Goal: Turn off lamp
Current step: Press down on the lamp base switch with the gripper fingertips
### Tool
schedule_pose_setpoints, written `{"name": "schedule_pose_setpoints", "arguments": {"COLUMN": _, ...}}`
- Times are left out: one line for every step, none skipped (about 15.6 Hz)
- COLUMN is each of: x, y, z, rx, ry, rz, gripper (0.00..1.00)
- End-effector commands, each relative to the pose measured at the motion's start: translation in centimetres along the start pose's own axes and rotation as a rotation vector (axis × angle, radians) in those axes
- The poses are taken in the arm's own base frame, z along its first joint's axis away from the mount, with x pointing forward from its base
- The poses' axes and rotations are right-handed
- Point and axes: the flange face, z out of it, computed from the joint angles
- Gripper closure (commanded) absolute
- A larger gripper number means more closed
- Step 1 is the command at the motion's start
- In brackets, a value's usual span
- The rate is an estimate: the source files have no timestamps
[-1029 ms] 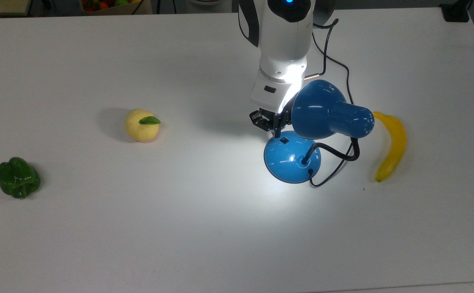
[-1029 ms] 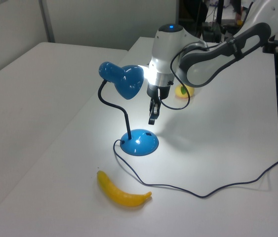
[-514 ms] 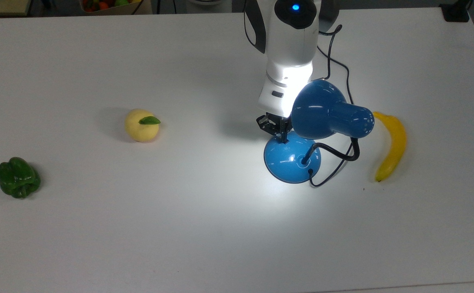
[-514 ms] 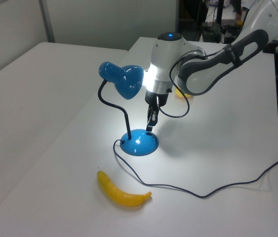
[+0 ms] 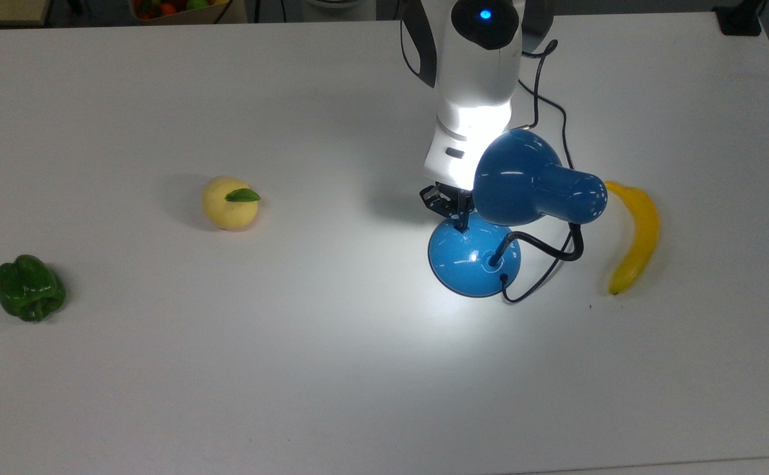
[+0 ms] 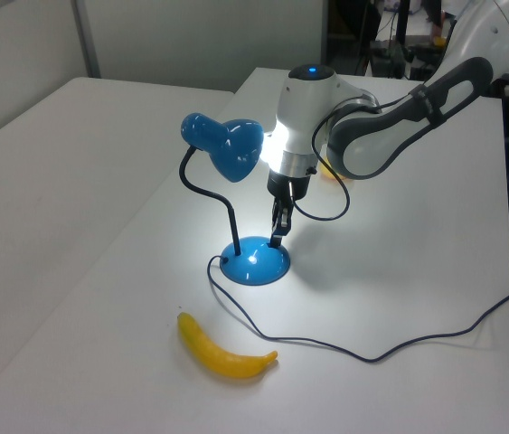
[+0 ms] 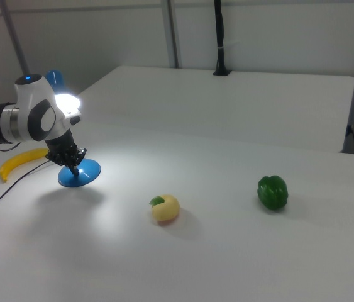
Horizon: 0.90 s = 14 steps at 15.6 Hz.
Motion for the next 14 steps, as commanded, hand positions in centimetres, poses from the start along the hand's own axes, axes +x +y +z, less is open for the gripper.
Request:
{"name": "schedule_pose_setpoints", "arguments": {"x": -0.3, "y": 0.0, "z": 0.6, "rx": -0.006, "ry": 0.007, "rz": -0.012, "gripper": 1.0}}
{"name": "schedule_pose_setpoints", "arguments": {"x": -0.3, "y": 0.0, "z": 0.6, "rx": -0.007, "ry": 0.005, "rz": -0.013, "gripper": 1.0}}
{"name": "schedule_pose_setpoints", "arguments": {"x": -0.6, "y": 0.0, "z": 1.0, "rx": -0.007, "ry": -0.005, "rz": -0.013, "gripper": 1.0}}
{"name": "schedule_pose_setpoints", "arguments": {"x": -0.7, "y": 0.0, "z": 1.1, "rx": -0.007, "ry": -0.008, "rz": -0.013, "gripper": 1.0}}
{"name": "schedule_pose_setpoints", "arguments": {"x": -0.8, "y": 0.0, "z": 1.2, "rx": -0.009, "ry": -0.01, "rz": -0.014, "gripper": 1.0}}
{"name": "schedule_pose_setpoints", "arguments": {"x": -1.0, "y": 0.1, "z": 1.4, "rx": -0.008, "ry": -0.016, "rz": -0.013, "gripper": 1.0}}
{"name": "schedule_pose_setpoints", "arguments": {"x": -1.1, "y": 0.1, "z": 1.6, "rx": -0.008, "ry": -0.021, "rz": -0.013, "gripper": 1.0}}
{"name": "schedule_pose_setpoints", "arguments": {"x": -1.2, "y": 0.1, "z": 1.7, "rx": -0.008, "ry": -0.024, "rz": -0.013, "gripper": 1.0}}
{"name": "schedule_pose_setpoints", "arguments": {"x": -1.3, "y": 0.1, "z": 1.8, "rx": -0.008, "ry": -0.03, "rz": -0.01, "gripper": 1.0}}
{"name": "schedule_pose_setpoints", "arguments": {"x": -1.6, "y": 0.1, "z": 2.0, "rx": -0.009, "ry": -0.039, "rz": -0.01, "gripper": 1.0}}
{"name": "schedule_pose_setpoints", "arguments": {"x": -1.7, "y": 0.1, "z": 2.1, "rx": -0.009, "ry": -0.045, "rz": -0.009, "gripper": 1.0}}
{"name": "schedule_pose_setpoints", "arguments": {"x": -2.0, "y": 0.1, "z": 2.3, "rx": -0.008, "ry": -0.053, "rz": -0.008, "gripper": 1.0}}
{"name": "schedule_pose_setpoints", "arguments": {"x": -2.2, "y": 0.2, "z": 2.5, "rx": -0.008, "ry": -0.065, "rz": -0.006, "gripper": 1.0}}
{"name": "schedule_pose_setpoints", "arguments": {"x": -2.4, "y": 0.3, "z": 2.6, "rx": -0.009, "ry": -0.09, "rz": -0.004, "gripper": 1.0}}
